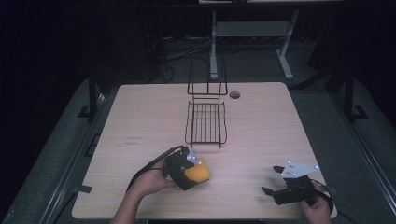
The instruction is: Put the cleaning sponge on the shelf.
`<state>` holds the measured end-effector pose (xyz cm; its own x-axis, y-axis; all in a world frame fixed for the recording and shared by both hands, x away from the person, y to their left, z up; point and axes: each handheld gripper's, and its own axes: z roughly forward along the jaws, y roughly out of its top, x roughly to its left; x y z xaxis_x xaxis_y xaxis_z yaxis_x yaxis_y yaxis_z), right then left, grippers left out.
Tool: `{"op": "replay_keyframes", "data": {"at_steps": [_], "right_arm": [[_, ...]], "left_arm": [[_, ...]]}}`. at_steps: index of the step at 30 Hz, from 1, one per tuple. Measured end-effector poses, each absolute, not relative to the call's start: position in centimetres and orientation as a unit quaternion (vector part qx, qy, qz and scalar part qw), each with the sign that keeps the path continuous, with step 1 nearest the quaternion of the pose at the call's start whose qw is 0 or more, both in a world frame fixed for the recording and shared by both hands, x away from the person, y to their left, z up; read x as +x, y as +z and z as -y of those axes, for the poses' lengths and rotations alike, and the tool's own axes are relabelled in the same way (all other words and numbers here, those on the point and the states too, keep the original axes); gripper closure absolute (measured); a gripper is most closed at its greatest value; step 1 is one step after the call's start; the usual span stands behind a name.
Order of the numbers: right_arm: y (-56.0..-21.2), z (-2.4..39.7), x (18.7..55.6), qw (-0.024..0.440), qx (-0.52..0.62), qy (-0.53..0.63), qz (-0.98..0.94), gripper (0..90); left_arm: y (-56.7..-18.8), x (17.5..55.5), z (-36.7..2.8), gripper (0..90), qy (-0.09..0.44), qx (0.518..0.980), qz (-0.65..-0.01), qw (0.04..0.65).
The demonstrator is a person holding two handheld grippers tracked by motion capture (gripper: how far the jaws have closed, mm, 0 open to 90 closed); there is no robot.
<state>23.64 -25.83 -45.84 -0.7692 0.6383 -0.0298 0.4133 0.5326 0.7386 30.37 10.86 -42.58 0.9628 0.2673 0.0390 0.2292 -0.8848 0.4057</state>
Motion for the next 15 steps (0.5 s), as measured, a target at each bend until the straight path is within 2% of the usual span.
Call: {"op": "replay_keyframes", "data": {"at_steps": [15], "right_arm": [[-45.89,25.78,23.66,0.150,0.303,0.375,-0.863,13.8]], "left_arm": [[-41.86,30.80,-10.73,21.7,0.045,0.966,-0.126,0.219]]}}
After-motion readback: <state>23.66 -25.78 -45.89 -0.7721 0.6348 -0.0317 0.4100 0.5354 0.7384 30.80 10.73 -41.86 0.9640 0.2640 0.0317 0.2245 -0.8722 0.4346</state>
